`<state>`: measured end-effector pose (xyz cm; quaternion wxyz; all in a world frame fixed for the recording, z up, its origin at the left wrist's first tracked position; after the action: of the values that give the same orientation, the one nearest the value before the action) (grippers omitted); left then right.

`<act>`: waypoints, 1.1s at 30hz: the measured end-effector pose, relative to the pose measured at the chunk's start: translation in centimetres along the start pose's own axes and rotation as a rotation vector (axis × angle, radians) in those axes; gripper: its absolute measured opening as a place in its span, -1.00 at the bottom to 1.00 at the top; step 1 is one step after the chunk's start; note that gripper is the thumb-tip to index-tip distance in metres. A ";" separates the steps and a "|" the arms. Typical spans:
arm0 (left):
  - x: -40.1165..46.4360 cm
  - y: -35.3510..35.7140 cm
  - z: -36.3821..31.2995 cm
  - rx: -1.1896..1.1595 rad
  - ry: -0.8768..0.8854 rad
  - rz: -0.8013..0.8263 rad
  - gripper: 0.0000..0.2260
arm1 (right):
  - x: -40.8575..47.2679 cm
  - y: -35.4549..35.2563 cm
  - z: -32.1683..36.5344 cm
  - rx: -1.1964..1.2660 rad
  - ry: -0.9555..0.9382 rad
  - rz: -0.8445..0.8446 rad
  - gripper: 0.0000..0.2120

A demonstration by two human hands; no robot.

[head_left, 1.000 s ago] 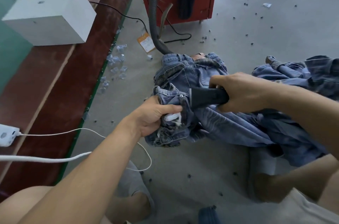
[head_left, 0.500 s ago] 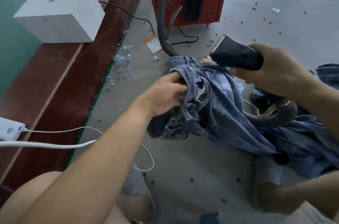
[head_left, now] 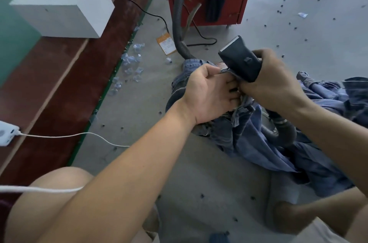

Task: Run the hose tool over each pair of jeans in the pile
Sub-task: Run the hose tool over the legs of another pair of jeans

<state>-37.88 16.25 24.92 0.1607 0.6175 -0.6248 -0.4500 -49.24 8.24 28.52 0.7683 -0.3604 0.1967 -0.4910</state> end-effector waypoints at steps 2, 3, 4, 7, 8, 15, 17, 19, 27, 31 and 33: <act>-0.6 -2.3 -0.5 0.185 0.076 -0.288 -0.57 | 0.1 -0.1 -0.4 0.020 0.037 -0.045 -0.38; -1.3 -4.3 -0.8 0.285 0.147 -0.550 -0.54 | 0.2 -0.4 -0.7 0.046 0.072 -0.062 -0.41; -2.7 -6.6 -0.9 0.368 0.221 -0.861 -0.55 | 0.3 -0.7 -1.0 0.075 0.103 -0.069 -0.44; -6.8 -10.7 3.8 0.142 -0.059 -1.357 -0.47 | 0.7 -1.8 -1.6 0.170 0.122 -0.062 -0.56; -6.9 -10.3 6.2 -0.069 -0.244 -1.238 -0.31 | 0.7 -2.2 -1.6 0.184 0.119 -0.059 -0.58; -3.9 -8.8 7.1 -0.227 -0.209 -0.824 -0.97 | -0.9 -3.1 -2.0 0.187 0.113 -0.044 -0.48; -3.8 -8.8 6.4 -0.245 -0.112 -0.803 -0.87 | -0.7 -3.3 -2.2 0.249 0.133 -0.056 -0.50; -3.7 -7.9 6.2 -0.334 -0.031 -0.749 -0.82 | -0.2 -3.8 -2.6 0.306 0.176 -0.075 -0.54; -5.3 -4.3 3.6 1.627 0.388 -0.573 -0.39 | 1.3 -4.7 -4.0 0.640 0.269 0.045 -0.67; -3.7 -4.0 4.8 1.454 0.054 -0.280 -0.50 | 1.4 -5.2 -4.2 0.731 0.222 0.083 -0.75; -3.0 -3.7 4.7 1.282 0.040 -0.293 -0.70 | 1.4 -5.3 -4.4 0.774 0.243 0.101 -0.71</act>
<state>-38.60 21.36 20.63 -0.2902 0.6778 -0.6755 0.0056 -54.70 4.01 29.62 0.8415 0.0258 0.1040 -0.5294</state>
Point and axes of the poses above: each hand's wrist, its own x-axis towards the middle knuckle, its own y-axis out of the palm, z = x × y, the point moved 5 cm from there along x, towards the middle knuckle, and after that the axes turned 3 degrees about -z, right-handed, at the moved point
